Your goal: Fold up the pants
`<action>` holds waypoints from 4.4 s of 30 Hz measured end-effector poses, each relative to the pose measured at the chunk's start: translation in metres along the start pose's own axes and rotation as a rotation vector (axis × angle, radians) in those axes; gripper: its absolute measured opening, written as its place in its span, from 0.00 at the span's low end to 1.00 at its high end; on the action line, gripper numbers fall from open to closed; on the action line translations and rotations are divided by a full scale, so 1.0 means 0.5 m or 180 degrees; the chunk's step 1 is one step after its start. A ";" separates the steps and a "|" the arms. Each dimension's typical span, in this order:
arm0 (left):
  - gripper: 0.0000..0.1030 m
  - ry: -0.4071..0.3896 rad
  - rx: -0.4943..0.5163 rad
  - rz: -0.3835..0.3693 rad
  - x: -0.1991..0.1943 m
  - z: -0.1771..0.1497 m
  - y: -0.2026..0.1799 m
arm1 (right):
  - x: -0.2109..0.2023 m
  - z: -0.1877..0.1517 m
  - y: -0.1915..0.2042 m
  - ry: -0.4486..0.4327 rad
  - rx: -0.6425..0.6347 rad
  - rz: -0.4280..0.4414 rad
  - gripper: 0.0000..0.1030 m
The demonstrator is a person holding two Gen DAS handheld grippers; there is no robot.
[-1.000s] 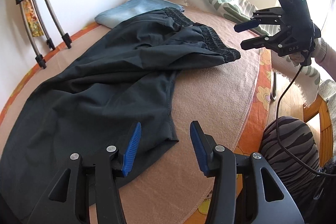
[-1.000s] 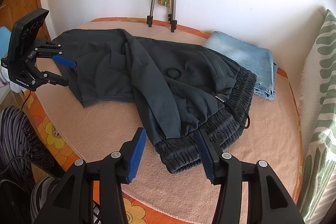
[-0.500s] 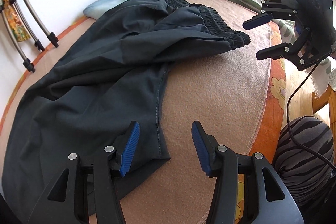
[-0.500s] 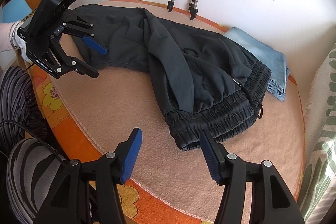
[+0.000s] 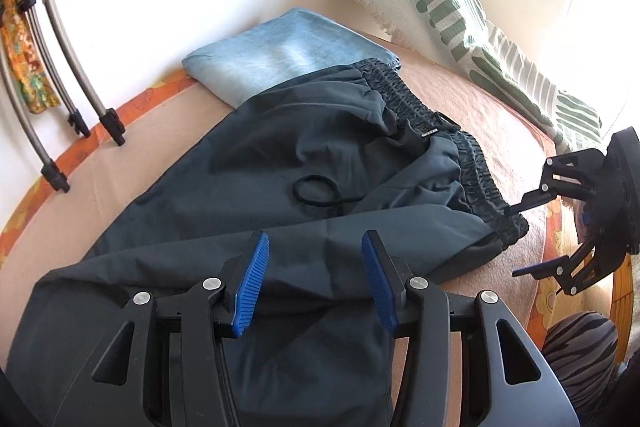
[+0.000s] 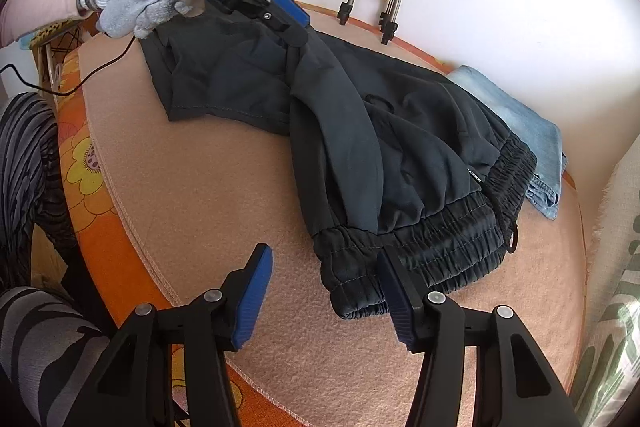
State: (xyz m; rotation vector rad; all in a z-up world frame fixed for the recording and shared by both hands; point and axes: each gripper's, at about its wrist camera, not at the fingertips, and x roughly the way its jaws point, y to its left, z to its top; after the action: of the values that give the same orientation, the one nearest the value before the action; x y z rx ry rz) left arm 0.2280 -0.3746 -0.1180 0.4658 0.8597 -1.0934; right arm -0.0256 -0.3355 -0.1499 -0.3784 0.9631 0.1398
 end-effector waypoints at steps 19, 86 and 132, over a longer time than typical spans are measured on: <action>0.45 0.0564 0.0438 -0.0082 -0.052 -0.191 -0.097 | -0.047 0.056 -0.082 -0.0312 0.0015 -0.0411 0.12; 0.06 -0.0108 0.0757 0.0029 -0.122 -0.239 -0.101 | 0.097 -0.019 -0.383 -0.0729 0.4298 0.0058 0.23; 0.46 -0.0481 -0.2248 0.1747 -0.535 -0.689 0.510 | 0.103 0.456 0.183 -0.0058 0.0592 0.0642 0.47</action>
State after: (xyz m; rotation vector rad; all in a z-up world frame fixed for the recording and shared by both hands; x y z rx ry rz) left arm 0.2800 0.1277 -0.1318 0.0108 0.8528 -0.2757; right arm 0.1541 -0.1679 -0.0985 -0.1082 0.9865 0.2345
